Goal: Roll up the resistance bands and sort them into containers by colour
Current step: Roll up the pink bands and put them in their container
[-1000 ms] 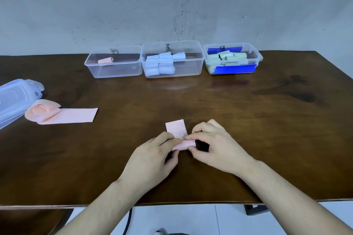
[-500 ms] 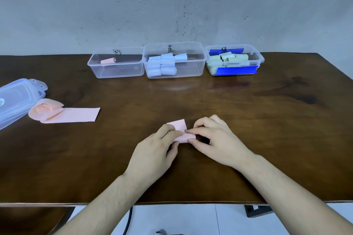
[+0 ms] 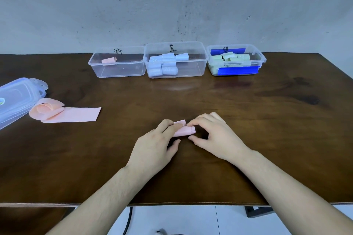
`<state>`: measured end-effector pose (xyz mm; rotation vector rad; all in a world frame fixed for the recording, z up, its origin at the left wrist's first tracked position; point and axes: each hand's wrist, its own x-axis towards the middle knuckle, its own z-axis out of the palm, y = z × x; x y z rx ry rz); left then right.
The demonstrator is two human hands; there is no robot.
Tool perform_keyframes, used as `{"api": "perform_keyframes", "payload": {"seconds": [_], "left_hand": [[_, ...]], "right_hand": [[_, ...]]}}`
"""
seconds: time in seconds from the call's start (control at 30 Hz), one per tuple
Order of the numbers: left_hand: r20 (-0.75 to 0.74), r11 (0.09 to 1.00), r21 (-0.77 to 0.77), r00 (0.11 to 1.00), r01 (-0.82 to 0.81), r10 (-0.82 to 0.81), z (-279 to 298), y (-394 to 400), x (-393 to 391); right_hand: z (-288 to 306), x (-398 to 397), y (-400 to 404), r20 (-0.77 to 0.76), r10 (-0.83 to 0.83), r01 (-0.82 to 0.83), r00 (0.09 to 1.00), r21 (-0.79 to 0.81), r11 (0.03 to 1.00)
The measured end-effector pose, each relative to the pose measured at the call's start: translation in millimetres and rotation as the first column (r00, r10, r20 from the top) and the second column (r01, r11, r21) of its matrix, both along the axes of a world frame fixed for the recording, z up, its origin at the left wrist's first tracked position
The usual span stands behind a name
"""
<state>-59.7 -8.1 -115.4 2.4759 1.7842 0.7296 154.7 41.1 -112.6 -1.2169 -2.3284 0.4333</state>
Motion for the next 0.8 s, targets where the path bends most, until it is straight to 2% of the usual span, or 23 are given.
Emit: {"api": "perform_keyframes", "payload": {"seconds": [0.17, 0.27, 0.37, 0.43, 0.57, 0.6, 0.67, 0.73, 0.8], "left_hand": [[0.040, 0.999, -0.045, 0.999, -0.019, 0.021, 3.3, 8.9, -1.9], [0.119, 0.993, -0.116, 0.993, -0.008, 0.022, 4.5, 15.9, -2.8], [0.306, 0.980, -0.179, 0.952, 0.082, -0.023, 7.0, 18.3, -4.4], [0.462, 0.964, -0.250, 0.886, 0.094, 0.033, 11.4, 15.6, -4.9], [0.728, 0.915, -0.386, 0.648, 0.114, 0.226, 19.6, 15.6, 0.9], [0.794, 0.901, -0.411, 0.542, 0.142, 0.277, 20.8, 16.3, 4.2], [0.882, 0.866, -0.451, 0.254, 0.215, 0.396, 23.3, 17.4, 11.2], [0.871, 0.837, -0.468, -0.012, 0.283, 0.491, 25.1, 17.6, 16.3], [0.824, 0.823, -0.474, -0.174, 0.312, 0.540, 26.9, 17.3, 19.3]], "right_hand": [[1.8, -6.3, 5.7, -0.005, -0.015, 0.014, 1.000, -0.037, 0.999], [4.3, -7.4, 5.6, -0.034, -0.030, 0.026, 0.999, -0.115, 0.993], [7.5, -6.7, 2.9, -0.113, -0.070, 0.048, 0.991, -0.192, 0.980], [10.0, -7.6, 1.9, -0.178, -0.110, 0.063, 0.978, -0.253, 0.965], [16.9, -13.2, 1.6, -0.301, -0.219, 0.095, 0.928, -0.375, 0.922], [18.7, -15.1, 1.0, -0.348, -0.247, 0.092, 0.904, -0.407, 0.909], [22.5, -20.2, -1.1, -0.418, -0.294, 0.093, 0.859, -0.439, 0.894], [25.7, -26.1, -4.7, -0.441, -0.313, 0.110, 0.841, -0.426, 0.898], [27.6, -32.6, -9.5, -0.425, -0.306, 0.138, 0.852, -0.381, 0.914]]}}
